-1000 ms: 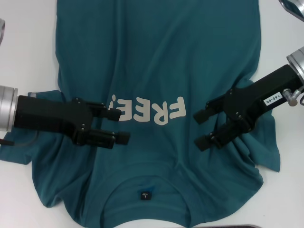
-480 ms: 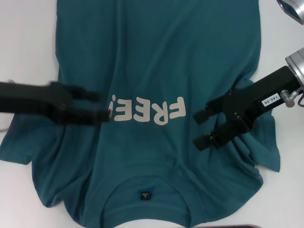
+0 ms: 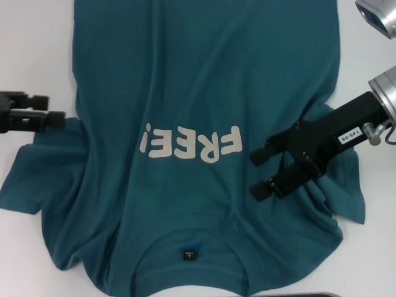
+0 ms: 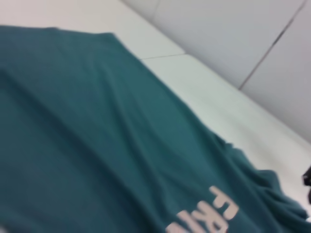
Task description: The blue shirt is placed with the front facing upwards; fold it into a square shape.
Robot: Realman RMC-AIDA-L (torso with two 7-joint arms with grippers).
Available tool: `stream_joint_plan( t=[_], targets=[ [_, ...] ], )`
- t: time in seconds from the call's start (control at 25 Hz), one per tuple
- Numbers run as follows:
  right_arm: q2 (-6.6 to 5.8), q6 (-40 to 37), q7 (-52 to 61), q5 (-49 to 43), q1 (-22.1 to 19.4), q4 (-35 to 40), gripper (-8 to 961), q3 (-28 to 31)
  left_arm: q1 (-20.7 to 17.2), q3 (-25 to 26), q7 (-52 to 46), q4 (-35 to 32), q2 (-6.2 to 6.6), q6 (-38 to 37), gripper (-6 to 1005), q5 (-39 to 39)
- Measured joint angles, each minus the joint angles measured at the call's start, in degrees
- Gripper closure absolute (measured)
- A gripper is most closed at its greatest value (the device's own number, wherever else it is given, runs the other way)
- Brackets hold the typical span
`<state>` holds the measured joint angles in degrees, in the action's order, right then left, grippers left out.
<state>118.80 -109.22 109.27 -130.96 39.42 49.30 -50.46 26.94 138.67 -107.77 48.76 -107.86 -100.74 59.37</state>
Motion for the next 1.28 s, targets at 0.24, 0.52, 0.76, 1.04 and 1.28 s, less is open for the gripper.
stream_joint_plan(
  t=[0.24, 0.52, 0.76, 1.04, 1.28],
  targets=[
    [0.03, 0.04, -0.07, 0.00, -0.24, 0.00, 9, 0.02, 0.15, 2.66, -0.18, -0.25, 0.47, 0.13, 208, -4.89],
    [0.39, 0.78, 0.13, -0.31, -0.24, -0.07, 9, 0.02, 0.21, 2.60, -0.80, -1.21, 0.29, 4.72, 208, -10.40],
    [0.46, 1.53, 0.13, -0.62, -0.21, -0.48, 9, 0.02, 0.60, 2.47, -0.82, -1.53, 0.29, 6.54, 208, -11.80],
    [0.09, 2.35, -0.22, -0.67, 0.38, -3.19, 9, 0.02, 1.03, 2.52, -0.95, -1.62, 0.26, 8.98, 209, -14.55],
    [0.12, 2.44, -0.36, -0.70, 0.51, -3.25, 10, 0.02, 1.39, 2.73, -1.18, -3.47, 1.09, 9.49, 209, -15.99]
  ],
)
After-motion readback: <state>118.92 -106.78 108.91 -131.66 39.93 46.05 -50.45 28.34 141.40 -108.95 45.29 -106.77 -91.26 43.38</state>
